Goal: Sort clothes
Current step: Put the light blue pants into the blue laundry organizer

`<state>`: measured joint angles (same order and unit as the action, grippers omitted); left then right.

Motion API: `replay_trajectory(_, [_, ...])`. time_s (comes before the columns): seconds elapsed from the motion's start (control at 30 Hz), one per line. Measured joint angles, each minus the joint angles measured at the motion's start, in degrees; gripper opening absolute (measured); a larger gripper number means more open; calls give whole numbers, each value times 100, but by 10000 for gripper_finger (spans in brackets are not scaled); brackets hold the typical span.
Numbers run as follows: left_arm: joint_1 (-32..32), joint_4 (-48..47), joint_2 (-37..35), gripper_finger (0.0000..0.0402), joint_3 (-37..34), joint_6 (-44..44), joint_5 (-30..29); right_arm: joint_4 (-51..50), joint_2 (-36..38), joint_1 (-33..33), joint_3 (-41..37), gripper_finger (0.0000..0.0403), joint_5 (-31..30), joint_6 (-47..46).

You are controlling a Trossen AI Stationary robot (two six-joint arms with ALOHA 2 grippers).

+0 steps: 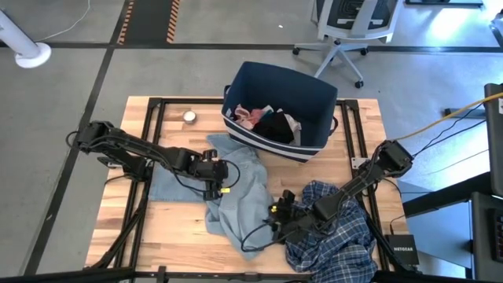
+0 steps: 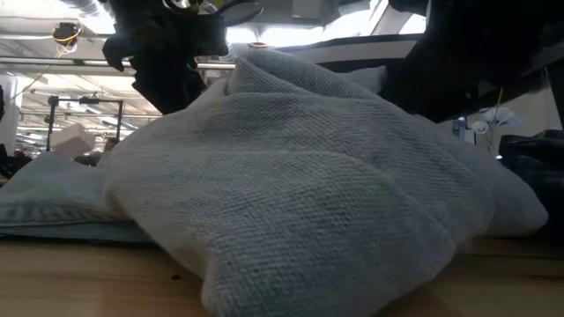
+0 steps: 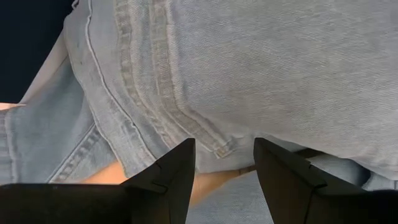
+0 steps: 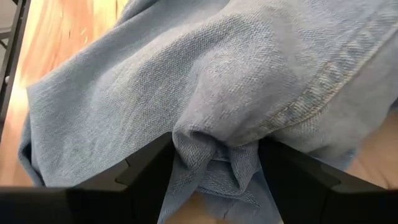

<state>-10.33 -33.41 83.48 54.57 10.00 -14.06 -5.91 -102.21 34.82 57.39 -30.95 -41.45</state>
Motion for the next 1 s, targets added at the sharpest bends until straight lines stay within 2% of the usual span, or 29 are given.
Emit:
replay_trajectory(0.2, [-2, -4, 0, 158, 0, 28, -2, -7, 0, -81, 0, 253, 454, -10])
replay_trajectory(0.33, [-2, -8, 0, 158, 0, 33, 0, -7, 0, -89, 0, 268, 488, -13])
replay_trajectory(0.6, [-2, -13, 0, 158, 0, 59, -1, 8, 0, -84, 0, 379, 722, 29])
replay_trajectory(0.67, [-2, -13, 0, 158, 0, 70, -2, -18, 0, -84, 2, 394, 768, 117])
replay_trajectory(0.87, [-10, -19, 0, 158, 0, 109, -2, -275, 170, -73, 2, 365, 1108, 121])
replay_trajectory(1.0, [-49, -50, 0, 158, 0, 107, -2, -612, 606, 53, 2, 353, 946, -11])
